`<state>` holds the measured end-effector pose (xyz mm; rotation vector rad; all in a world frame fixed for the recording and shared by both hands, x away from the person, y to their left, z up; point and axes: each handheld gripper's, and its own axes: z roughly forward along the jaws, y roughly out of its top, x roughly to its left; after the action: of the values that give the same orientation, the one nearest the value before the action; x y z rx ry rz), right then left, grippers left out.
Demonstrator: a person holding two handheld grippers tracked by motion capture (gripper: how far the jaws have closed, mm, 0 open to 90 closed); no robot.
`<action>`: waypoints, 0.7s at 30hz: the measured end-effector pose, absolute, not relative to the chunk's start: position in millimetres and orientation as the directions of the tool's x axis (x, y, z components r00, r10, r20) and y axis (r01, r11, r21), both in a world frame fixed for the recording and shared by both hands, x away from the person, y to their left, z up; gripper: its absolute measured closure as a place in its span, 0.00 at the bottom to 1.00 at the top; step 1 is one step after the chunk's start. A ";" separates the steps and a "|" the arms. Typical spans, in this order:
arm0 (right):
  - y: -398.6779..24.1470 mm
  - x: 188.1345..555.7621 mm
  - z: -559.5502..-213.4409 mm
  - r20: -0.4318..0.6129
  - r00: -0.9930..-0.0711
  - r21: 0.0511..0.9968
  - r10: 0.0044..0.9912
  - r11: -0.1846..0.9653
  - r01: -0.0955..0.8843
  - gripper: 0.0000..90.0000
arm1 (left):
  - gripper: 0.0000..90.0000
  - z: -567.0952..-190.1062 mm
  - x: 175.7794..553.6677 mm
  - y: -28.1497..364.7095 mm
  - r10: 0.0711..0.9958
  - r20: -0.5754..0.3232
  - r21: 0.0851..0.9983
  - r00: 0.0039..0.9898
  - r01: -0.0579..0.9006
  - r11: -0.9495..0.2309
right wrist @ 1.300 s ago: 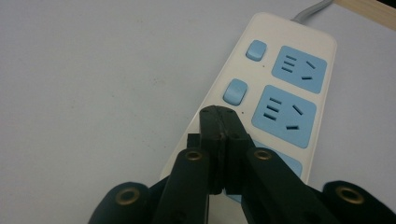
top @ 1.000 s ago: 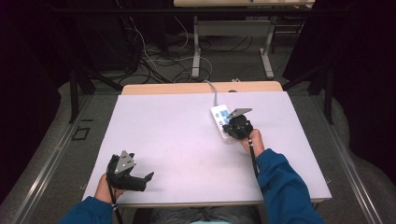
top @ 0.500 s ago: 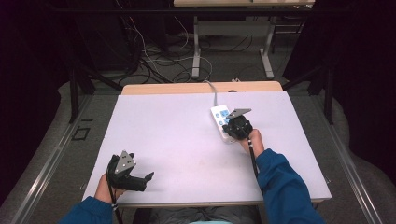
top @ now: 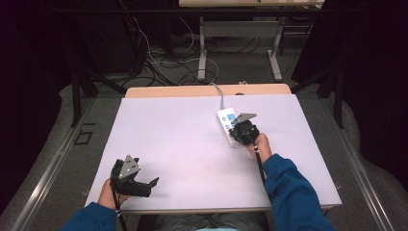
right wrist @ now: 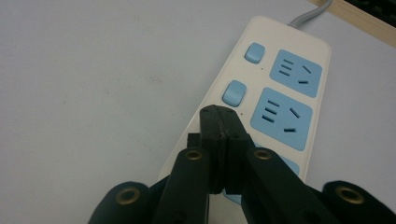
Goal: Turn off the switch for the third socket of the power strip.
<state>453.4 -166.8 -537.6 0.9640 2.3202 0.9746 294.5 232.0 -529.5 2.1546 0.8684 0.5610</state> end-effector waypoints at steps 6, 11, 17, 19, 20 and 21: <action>-166.2 453.1 -537.6 -0.129 -0.657 0.750 0.743 0.507 0.425 1.00 | 0.01 -529.7 294.9 231.9 0.728 0.126 0.766 0.674 0.401 -0.503; -165.7 452.2 -537.9 -0.129 -0.667 0.747 0.734 0.514 0.421 1.00 | 0.01 -529.4 294.8 231.9 0.728 0.124 0.762 0.675 0.405 -0.505; -164.5 451.1 -537.9 -0.127 -0.669 0.747 0.733 0.514 0.421 1.00 | 0.01 -529.8 295.0 231.7 0.726 0.123 0.760 0.676 0.406 -0.507; -165.3 451.5 -538.1 -0.124 -0.669 0.749 0.733 0.511 0.421 1.00 | 0.01 -529.8 295.1 231.8 0.724 0.124 0.759 0.678 0.405 -0.510; -165.1 451.4 -537.9 -0.132 -0.670 0.746 0.731 0.518 0.418 1.00 | 0.01 -529.9 295.0 231.7 0.725 0.124 0.759 0.677 0.406 -0.509; -164.2 451.6 -538.6 -0.129 -0.668 0.747 0.733 0.515 0.421 1.00 | 0.01 -529.8 295.1 231.7 0.724 0.125 0.759 0.678 0.405 -0.510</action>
<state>451.6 -164.2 -538.6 0.9477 2.3276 0.9778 295.1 231.7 -529.8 2.1635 0.8637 0.5653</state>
